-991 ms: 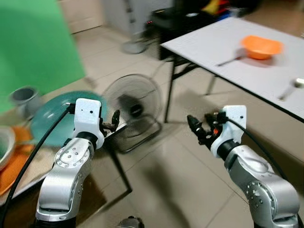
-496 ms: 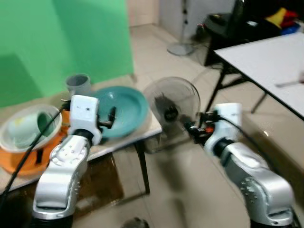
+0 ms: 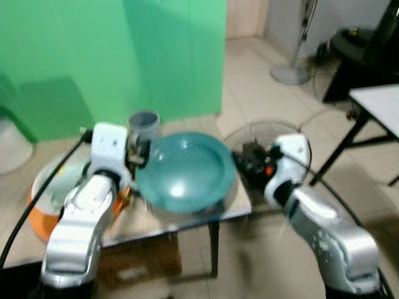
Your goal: Setting the table
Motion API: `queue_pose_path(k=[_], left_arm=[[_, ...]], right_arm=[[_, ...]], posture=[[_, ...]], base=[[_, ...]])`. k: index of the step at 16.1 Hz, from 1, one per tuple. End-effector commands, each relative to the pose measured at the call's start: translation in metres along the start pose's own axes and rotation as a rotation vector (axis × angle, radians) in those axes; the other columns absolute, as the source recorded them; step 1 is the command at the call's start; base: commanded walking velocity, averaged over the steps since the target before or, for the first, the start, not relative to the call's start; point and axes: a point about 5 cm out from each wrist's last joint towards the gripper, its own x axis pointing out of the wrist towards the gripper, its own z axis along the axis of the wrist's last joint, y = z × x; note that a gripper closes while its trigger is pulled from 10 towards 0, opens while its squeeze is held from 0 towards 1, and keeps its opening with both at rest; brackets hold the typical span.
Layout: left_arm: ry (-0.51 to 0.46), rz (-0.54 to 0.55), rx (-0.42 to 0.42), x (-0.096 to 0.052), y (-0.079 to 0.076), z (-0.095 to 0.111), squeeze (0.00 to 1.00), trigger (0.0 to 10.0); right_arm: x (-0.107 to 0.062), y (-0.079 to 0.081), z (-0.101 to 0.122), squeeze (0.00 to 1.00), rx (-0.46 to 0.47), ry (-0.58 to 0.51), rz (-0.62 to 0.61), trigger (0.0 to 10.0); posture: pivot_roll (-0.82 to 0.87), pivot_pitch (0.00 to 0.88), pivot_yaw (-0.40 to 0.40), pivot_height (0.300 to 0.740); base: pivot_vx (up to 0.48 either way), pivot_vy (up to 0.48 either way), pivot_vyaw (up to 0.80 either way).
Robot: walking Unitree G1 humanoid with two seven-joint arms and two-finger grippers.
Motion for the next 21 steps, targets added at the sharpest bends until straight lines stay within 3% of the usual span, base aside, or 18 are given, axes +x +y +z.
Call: queue_pose_path(k=[1,3,4,5,11,12,16,17,18,21], left_arm=[[-0.025,-0.027,0.004,-0.001,-0.005,0.004,0.00,10.0],[-0.043,-0.061,0.007,-0.001,-0.007,0.007,0.00,10.0],[-0.053,-0.079,0.013,-0.001,-0.008,0.007,0.00,10.0],[-0.067,-0.108,0.020,-0.001,-0.009,0.009,0.00,10.0],[-0.111,-0.411,0.071,-0.003,-0.023,0.016,0.00,10.0],[-0.107,-0.499,0.088,-0.006,-0.025,0.016,0.00,10.0],[-0.060,-0.643,0.126,-0.011,-0.034,0.008,0.00,10.0],[-0.050,-0.663,0.122,-0.012,-0.036,0.006,0.00,10.0],[-0.044,-0.673,0.127,-0.012,-0.037,0.005,0.00,10.0],[-0.030,-0.692,0.133,-0.013,-0.039,0.001,0.00,10.0]], right_arm=[[0.000,-0.005,0.002,0.00,0.004,-0.009,-0.016,10.0],[0.002,-0.011,0.009,0.00,0.012,-0.031,0.003,10.0],[0.004,-0.014,0.013,0.78,0.027,-0.043,0.015,10.0],[0.006,-0.017,0.015,1.00,0.036,-0.041,0.028,10.0],[0.030,-0.046,0.009,1.00,0.005,0.113,0.017,10.0],[0.033,-0.058,0.004,1.00,-0.006,0.164,0.001,10.0],[0.042,-0.079,-0.005,1.00,-0.001,0.248,-0.033,10.0],[0.045,-0.080,-0.005,0.83,0.010,0.248,-0.032,10.0],[0.046,-0.081,-0.006,0.00,0.006,0.253,-0.036,10.0],[0.052,-0.078,-0.013,0.00,0.073,0.281,0.008,10.0]], posture=[[0.09,0.000,0.035,0.740],[0.09,0.000,0.033,0.740],[0.09,0.000,0.032,0.740],[0.09,0.000,0.030,0.740],[0.07,0.000,0.031,0.740],[0.07,0.000,0.029,0.740],[0.05,0.000,0.032,0.740],[0.05,0.000,0.033,0.740],[0.05,0.000,0.033,0.740],[0.05,0.000,0.034,0.740]], base=[[0.000,0.000,0.00],[0.000,0.000,0.00],[0.000,0.000,0.00],[0.000,0.000,0.00],[0.000,0.000,0.00],[0.000,0.000,0.00],[0.000,0.000,0.00],[0.000,0.000,0.00],[0.000,0.000,0.00],[0.000,0.000,0.00]])
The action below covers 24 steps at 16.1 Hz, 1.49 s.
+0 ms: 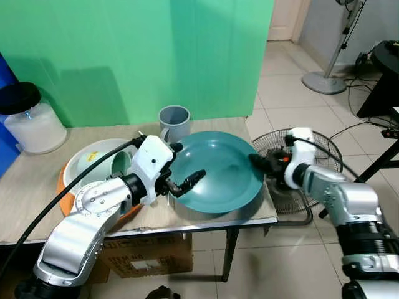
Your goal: Setting the table
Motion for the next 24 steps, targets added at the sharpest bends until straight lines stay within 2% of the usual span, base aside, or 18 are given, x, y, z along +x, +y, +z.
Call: queue_pose_path(k=[1,2,3,4,5,11,12,14,16,24], left_arm=[[0.008,-0.007,0.003,0.000,-0.001,-0.002,0.00,10.0],[0.007,-0.007,0.003,0.001,-0.001,-0.002,0.00,10.0],[0.006,-0.007,0.002,0.001,-0.001,-0.002,0.00,10.0],[0.003,-0.007,0.001,0.001,-0.001,-0.001,0.00,10.0],[0.003,-0.006,0.001,0.002,-0.002,-0.002,0.00,10.0],[0.010,0.001,-0.003,0.002,-0.003,-0.004,0.00,10.0],[0.047,0.000,-0.009,0.003,-0.005,-0.011,0.00,10.0],[0.083,-0.001,-0.015,0.003,-0.006,-0.018,0.00,10.0],[0.160,0.026,-0.009,0.002,-0.003,-0.032,0.00,10.0],[0.238,0.013,-0.002,0.004,-0.010,-0.049,0.00,10.0]], right_arm=[[0.002,0.002,0.003,0.00,0.076,-0.006,0.057,10.0],[0.003,0.002,0.002,0.00,0.105,-0.005,0.074,10.0],[0.004,0.002,0.002,0.00,0.132,-0.004,0.093,6.2],[0.004,0.002,0.003,0.00,0.167,-0.011,0.121,3.8],[0.004,0.002,0.004,0.00,0.205,-0.017,0.151,0.0],[0.008,0.000,0.002,0.00,0.312,-0.003,0.221,0.0],[0.007,-0.004,0.001,0.00,0.355,0.006,0.245,0.0],[0.007,-0.005,0.000,0.00,0.385,0.008,0.261,0.0],[0.007,-0.004,-0.001,0.00,0.399,0.013,0.295,0.0],[0.006,0.004,0.005,0.00,0.433,-0.003,0.403,0.0]], posture=[[0.04,0.000,0.033,0.740],[0.04,0.000,0.033,0.740],[0.04,0.000,0.032,0.740],[0.04,0.000,0.030,0.740],[0.04,0.000,0.027,0.740],[0.05,0.000,0.015,0.740],[0.05,0.000,0.011,0.740],[0.05,0.000,0.006,0.740],[0.05,0.000,0.005,0.740],[0.05,0.000,0.007,0.740]], base=[[0.000,0.000,0.00],[0.000,0.000,0.00],[0.000,0.000,0.00],[0.000,0.000,0.00],[0.000,0.000,0.00],[0.000,0.000,0.00],[0.000,0.000,0.00],[0.000,0.000,0.00],[0.000,0.000,0.00],[0.000,0.000,0.00]])
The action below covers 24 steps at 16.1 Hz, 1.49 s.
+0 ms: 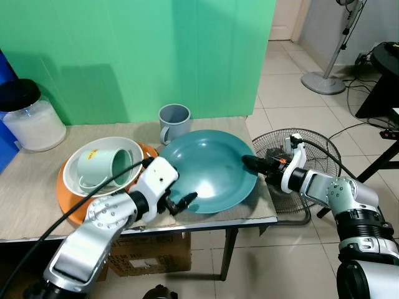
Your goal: Setting the table
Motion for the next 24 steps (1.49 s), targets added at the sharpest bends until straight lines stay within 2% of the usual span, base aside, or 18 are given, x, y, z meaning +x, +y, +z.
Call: queue_pose_path(k=[1,7,11,12,14,15,16,19,22,23,24], left_arm=[[0.024,0.000,0.004,0.001,-0.001,-0.005,0.00,10.0],[0.017,0.010,0.022,0.004,0.001,-0.004,0.00,10.0],[-0.110,0.058,-0.007,0.006,0.008,0.018,0.00,10.0],[-0.196,0.082,-0.054,0.005,0.013,0.030,0.00,10.0],[-0.244,0.096,-0.068,0.004,0.017,0.039,0.00,10.0],[-0.273,0.119,-0.091,0.004,0.023,0.045,0.82,10.0],[-0.298,0.148,-0.110,0.003,0.028,0.048,1.00,10.0],[-0.353,0.202,-0.227,-0.005,0.045,0.049,1.00,10.0],[-0.341,0.233,-0.261,-0.006,0.052,0.045,1.00,10.0],[-0.307,0.249,-0.302,-0.004,0.055,0.037,1.00,10.0],[-0.303,0.242,-0.336,-0.003,0.054,0.035,0.90,10.0]], right_arm=[[0.003,0.010,0.008,0.00,-0.023,-0.010,0.041,0.0],[0.006,0.008,-0.001,0.00,-0.029,0.024,0.012,0.0],[0.000,0.002,0.008,0.00,-0.010,-0.037,-0.036,0.0],[-0.011,0.001,0.020,0.00,0.008,-0.110,-0.037,0.0],[-0.024,0.002,0.027,0.00,-0.007,-0.134,-0.010,0.0],[-0.035,0.002,0.032,0.00,-0.012,-0.161,0.004,0.0],[-0.043,0.003,0.036,0.00,-0.017,-0.181,0.015,0.0],[-0.065,0.009,0.046,0.00,-0.045,-0.249,0.054,0.0],[-0.075,0.017,0.053,0.00,-0.063,-0.301,0.106,0.0],[-0.081,0.031,0.056,0.00,-0.088,-0.353,0.200,0.0],[-0.083,0.036,0.056,0.00,-0.092,-0.368,0.236,0.0]], posture=[[0.05,0.000,0.009,0.740],[0.04,0.000,0.015,0.740],[0.05,0.000,0.018,0.740],[0.05,0.000,0.018,0.740],[0.04,0.000,0.024,0.740],[0.04,0.000,0.034,0.740],[0.04,0.000,0.039,0.740],[0.03,0.000,0.053,0.740],[0.03,0.000,0.064,0.740],[0.03,0.000,0.073,0.740],[0.03,0.000,0.076,0.740]], base=[[0.000,0.000,0.00],[0.000,0.000,0.00],[0.000,0.000,0.00],[0.000,0.000,0.00],[0.000,0.000,0.00],[0.000,0.000,0.00],[0.000,0.000,0.00],[0.000,0.000,0.00],[0.000,0.000,0.00],[0.000,0.000,0.00],[0.000,0.000,0.00]])
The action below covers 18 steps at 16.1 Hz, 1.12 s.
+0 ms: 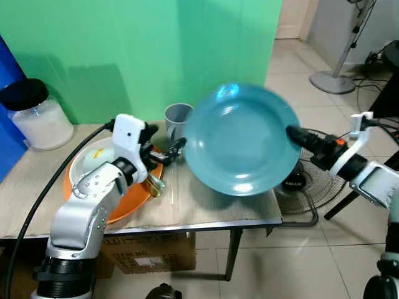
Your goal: Setting the table
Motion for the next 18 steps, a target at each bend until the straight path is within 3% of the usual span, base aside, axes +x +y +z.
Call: queue_pose_path(k=[1,2,3,4,5,6,7,13,18], left_arm=[[0.013,-0.009,-0.058,0.001,-0.001,-0.003,0.60,10.0],[0.014,-0.048,-0.116,0.001,-0.005,-0.004,0.13,10.0],[-0.006,-0.111,-0.182,0.002,-0.012,-0.003,0.00,10.0],[-0.020,-0.159,-0.226,0.002,-0.017,-0.002,0.00,10.0],[-0.036,-0.208,-0.274,0.002,-0.022,0.000,0.00,7.6],[-0.058,-0.224,-0.317,0.002,-0.024,0.003,0.00,3.4],[-0.078,-0.234,-0.355,0.001,-0.024,0.007,0.00,0.0],[-0.124,-0.248,-0.441,-0.003,-0.023,0.012,0.00,0.0],[-0.130,-0.248,-0.446,-0.006,-0.024,0.013,0.00,0.0]], right_arm=[[-0.001,0.016,0.007,0.00,-0.011,-0.051,0.110,0.0],[-0.001,0.024,0.005,0.00,-0.010,-0.059,0.159,0.0],[-0.001,0.031,0.003,0.00,-0.006,-0.064,0.205,0.0],[0.000,0.035,0.001,0.00,-0.004,-0.067,0.234,0.0],[0.001,0.040,-0.001,0.00,-0.004,-0.069,0.260,0.0],[0.002,0.043,-0.002,0.00,-0.003,-0.073,0.269,0.0],[0.002,0.044,-0.003,0.00,-0.002,-0.076,0.269,0.0],[0.002,0.045,-0.001,0.00,-0.002,-0.100,0.258,0.0],[0.002,0.042,0.003,0.00,-0.001,-0.121,0.238,0.0]], posture=[[0.03,0.000,0.077,0.740],[0.03,0.000,0.079,0.740],[0.03,0.000,0.079,0.740],[0.03,0.000,0.082,0.740],[0.03,0.000,0.082,0.740],[0.03,0.000,0.086,0.740],[0.03,0.000,0.086,0.740],[0.03,0.000,0.089,0.740],[0.03,0.000,0.084,0.740]], base=[[0.000,0.000,0.00],[0.000,0.000,0.00],[0.000,0.000,0.00],[0.000,0.000,0.00],[0.000,0.000,0.00],[0.000,0.000,0.00],[0.000,0.000,0.00],[0.000,0.000,0.00],[0.000,0.000,0.00]])
